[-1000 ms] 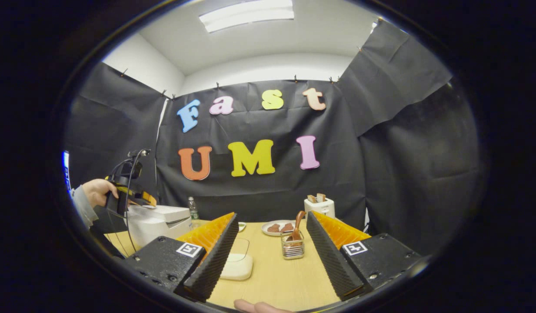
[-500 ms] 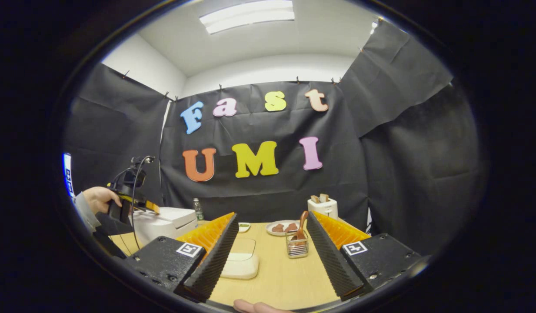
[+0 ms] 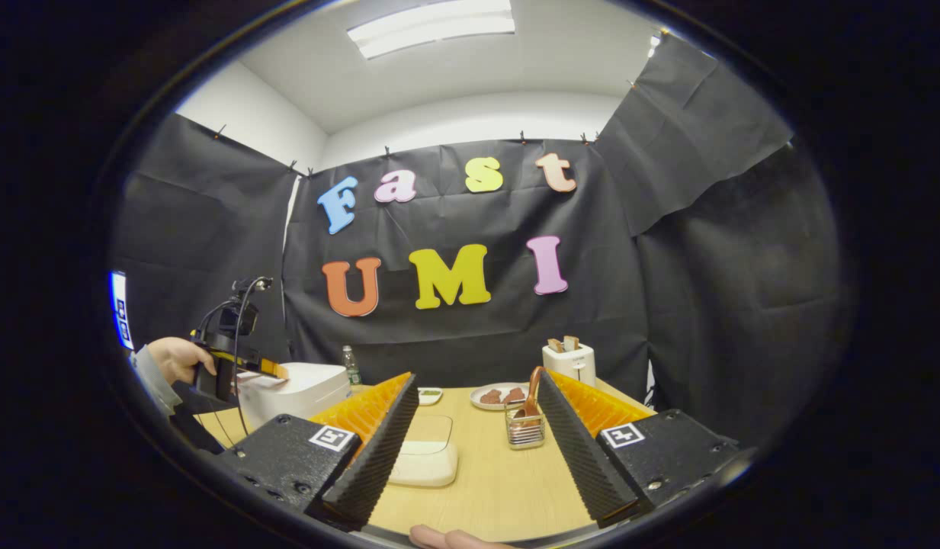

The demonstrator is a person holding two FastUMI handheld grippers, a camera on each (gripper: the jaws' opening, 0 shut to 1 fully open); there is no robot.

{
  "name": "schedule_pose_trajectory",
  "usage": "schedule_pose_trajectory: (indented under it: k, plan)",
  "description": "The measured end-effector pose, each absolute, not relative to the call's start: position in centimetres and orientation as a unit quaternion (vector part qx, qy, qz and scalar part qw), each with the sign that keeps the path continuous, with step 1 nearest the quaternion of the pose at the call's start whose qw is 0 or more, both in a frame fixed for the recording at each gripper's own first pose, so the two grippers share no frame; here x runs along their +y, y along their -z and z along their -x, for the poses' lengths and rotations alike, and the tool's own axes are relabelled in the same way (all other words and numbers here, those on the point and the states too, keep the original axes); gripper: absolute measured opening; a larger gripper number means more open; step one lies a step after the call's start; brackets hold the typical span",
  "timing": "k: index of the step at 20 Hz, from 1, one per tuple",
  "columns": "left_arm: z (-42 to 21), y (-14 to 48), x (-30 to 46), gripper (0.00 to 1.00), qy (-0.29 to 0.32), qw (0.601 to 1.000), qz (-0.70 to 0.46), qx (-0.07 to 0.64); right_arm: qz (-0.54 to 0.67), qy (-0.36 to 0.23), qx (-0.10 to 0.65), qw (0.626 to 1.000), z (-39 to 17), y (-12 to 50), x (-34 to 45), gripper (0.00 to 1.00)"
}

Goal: Close the left gripper, press the button to open the rice cooker; take a wooden spoon from the chopstick holder with the right hand, scoop a spoonful of rice and pour it into the rice cooker, then put the wooden spoon back into the chopstick holder.

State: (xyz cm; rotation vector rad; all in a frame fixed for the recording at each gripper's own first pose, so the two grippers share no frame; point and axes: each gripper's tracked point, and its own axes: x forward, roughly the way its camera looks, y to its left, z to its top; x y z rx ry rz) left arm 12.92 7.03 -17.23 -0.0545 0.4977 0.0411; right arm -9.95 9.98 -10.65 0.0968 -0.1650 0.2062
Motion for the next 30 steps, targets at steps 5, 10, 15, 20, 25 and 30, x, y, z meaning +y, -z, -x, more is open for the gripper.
schedule_pose_trajectory:
  k: [5, 10, 15, 20, 25, 30]
  plan:
    - [-11.6, 16.1, 6.9, 0.96, -0.037, 0.967, 0.059, 0.244, -0.039, -0.092, -0.084, 0.991, 9.6, 10.6, 9.2, 0.95]
    - [-9.4, 13.3, 5.2, 0.95, -0.017, 0.975, 0.082, 0.205, -0.041, -0.081, -0.074, 0.993, 9.1, 10.9, 8.8, 1.00]
    - [-5.8, 8.3, 4.2, 0.94, -0.004, 0.990, 0.054, 0.127, -0.033, -0.073, -0.060, 0.995, 8.7, 11.2, 8.8, 1.00]
    - [-1.4, 5.8, 2.2, 0.94, 0.020, 0.996, 0.052, 0.062, -0.020, -0.077, -0.046, 0.996, 8.3, 10.3, 9.7, 1.00]
    - [2.3, 6.0, 4.6, 0.94, -0.022, 0.999, 0.020, 0.030, 0.004, -0.075, -0.048, 0.996, 8.0, 8.6, 10.7, 1.00]
    - [4.1, 4.0, 4.1, 0.94, -0.018, 1.000, 0.009, -0.009, 0.018, -0.064, -0.039, 0.997, 7.2, 6.6, 11.5, 1.00]
